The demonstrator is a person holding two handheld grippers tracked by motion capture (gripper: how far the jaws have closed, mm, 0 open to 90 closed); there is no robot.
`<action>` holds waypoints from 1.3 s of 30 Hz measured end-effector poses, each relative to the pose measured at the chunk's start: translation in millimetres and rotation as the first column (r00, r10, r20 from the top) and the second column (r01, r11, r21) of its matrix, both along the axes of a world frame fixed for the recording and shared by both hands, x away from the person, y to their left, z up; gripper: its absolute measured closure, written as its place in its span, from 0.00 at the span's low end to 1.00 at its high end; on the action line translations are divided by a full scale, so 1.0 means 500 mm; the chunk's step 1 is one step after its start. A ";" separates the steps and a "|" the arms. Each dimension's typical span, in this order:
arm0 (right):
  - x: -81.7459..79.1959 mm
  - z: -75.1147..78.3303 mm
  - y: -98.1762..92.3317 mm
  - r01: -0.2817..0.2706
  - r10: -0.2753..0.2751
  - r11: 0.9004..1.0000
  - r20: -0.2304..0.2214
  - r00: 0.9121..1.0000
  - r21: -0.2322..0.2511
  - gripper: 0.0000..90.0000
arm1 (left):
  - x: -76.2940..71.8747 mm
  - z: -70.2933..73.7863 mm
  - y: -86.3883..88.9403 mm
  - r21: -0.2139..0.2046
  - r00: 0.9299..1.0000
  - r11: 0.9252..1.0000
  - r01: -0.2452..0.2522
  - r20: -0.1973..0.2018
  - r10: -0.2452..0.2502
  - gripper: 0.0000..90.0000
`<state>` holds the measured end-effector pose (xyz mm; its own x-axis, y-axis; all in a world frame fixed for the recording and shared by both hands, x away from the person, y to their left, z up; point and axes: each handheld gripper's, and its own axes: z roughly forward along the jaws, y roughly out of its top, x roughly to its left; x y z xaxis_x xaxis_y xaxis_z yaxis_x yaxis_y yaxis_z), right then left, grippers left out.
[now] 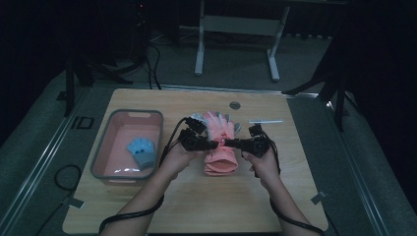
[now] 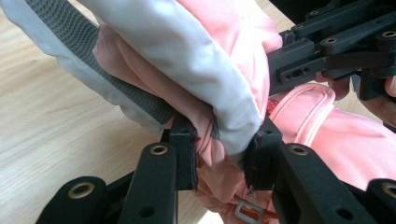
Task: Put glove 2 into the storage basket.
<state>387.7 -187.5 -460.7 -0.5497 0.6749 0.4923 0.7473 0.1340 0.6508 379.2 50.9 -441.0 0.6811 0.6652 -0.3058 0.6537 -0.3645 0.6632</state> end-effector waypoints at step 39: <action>0.031 0.100 0.297 -0.139 0.138 0.990 0.041 0.990 0.029 0.84 | -0.026 0.118 0.289 0.065 0.995 0.993 -0.100 0.038 0.098 0.77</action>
